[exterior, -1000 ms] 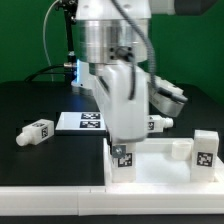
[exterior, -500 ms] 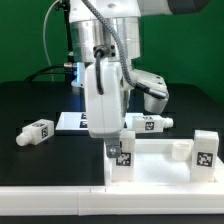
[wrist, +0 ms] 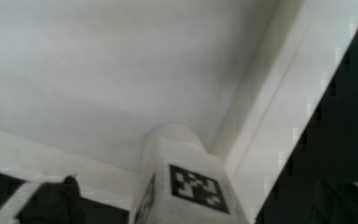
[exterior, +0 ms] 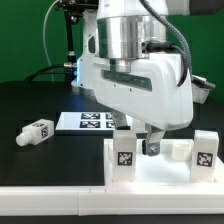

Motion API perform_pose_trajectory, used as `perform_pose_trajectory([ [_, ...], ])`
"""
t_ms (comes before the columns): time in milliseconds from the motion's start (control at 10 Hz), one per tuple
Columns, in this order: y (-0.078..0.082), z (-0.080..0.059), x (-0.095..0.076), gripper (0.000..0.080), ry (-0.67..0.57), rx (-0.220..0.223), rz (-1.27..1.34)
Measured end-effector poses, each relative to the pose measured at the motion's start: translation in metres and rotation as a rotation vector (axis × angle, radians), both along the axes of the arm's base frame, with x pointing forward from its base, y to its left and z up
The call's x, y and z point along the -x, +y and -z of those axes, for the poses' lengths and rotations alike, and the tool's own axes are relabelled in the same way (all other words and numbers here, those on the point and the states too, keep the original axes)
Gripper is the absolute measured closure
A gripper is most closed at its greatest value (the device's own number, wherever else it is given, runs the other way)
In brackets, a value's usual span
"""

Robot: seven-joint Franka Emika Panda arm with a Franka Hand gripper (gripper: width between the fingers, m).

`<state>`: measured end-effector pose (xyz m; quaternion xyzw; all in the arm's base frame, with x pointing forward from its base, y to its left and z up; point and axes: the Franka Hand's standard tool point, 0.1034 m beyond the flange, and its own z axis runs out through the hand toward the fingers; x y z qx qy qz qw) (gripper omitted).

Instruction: Assemble square table

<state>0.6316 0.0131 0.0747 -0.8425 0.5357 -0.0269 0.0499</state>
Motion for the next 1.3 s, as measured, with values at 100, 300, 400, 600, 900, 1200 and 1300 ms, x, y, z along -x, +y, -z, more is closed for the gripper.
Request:
perform_pose_trajectory([
  [100,-0.001,0.0,0.0,0.0151,-0.003,0.014,-0.089],
  [300,-0.008,0.002,0.0,0.0151,-0.026,0.058,-0.383],
  [400,-0.01,0.004,0.002,0.0151,-0.029,0.078,-0.572],
  [600,-0.01,0.005,0.003,0.0151,-0.038,0.093,-0.789],
  [900,-0.014,0.005,0.002,0.018,-0.047,0.105,-0.792],
  [1200,-0.014,0.005,0.002,0.0518,-0.041,0.087,-0.625],
  [1300,-0.014,0.005,0.002,0.0515,-0.039,0.081,-0.565],
])
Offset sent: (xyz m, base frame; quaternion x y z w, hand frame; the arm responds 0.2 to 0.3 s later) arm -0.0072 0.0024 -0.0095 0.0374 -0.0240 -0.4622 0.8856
